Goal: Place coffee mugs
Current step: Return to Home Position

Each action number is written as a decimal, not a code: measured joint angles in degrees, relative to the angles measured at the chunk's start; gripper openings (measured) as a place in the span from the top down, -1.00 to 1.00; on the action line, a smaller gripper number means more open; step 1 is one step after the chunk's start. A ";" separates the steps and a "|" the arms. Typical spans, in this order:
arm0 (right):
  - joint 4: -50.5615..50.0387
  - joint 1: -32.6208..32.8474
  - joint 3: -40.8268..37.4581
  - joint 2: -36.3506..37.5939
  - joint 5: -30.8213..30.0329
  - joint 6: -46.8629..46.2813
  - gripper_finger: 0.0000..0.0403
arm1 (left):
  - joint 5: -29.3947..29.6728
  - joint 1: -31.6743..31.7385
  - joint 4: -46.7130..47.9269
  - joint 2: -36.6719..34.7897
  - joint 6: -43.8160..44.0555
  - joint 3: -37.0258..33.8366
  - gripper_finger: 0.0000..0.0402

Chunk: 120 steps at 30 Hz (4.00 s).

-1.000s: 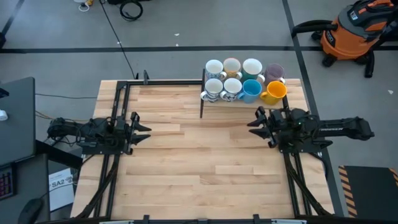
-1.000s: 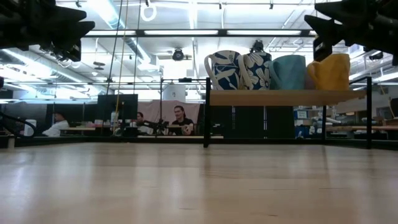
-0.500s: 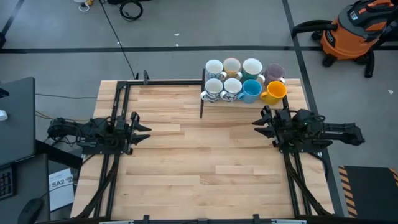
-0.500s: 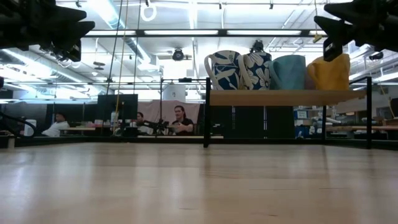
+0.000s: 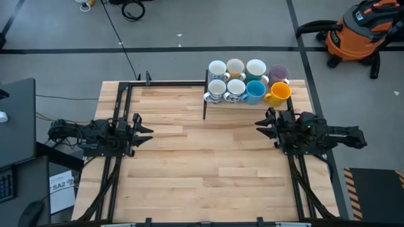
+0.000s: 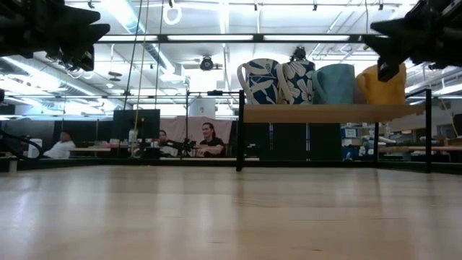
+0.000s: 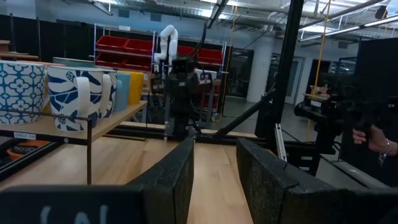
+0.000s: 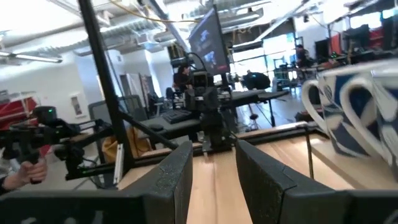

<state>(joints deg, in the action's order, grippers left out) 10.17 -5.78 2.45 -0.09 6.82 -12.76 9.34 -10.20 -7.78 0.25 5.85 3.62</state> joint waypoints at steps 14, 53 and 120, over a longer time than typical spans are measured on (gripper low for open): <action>-6.41 -0.02 -2.05 -0.07 -6.54 2.05 0.36 | -0.02 0.00 -0.62 0.00 0.02 0.00 0.36; -8.78 -0.01 -2.07 -0.55 -8.71 5.04 0.36 | 0.01 0.00 1.19 0.07 -2.02 0.00 0.36; -8.56 -0.02 -2.07 -0.55 -8.69 5.01 0.36 | 2.72 0.04 3.23 -0.04 -8.46 -3.23 0.36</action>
<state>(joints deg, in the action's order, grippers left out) 1.61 -5.80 0.38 -0.64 -1.87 -7.75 12.06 -10.15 -4.55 0.21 -2.61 0.38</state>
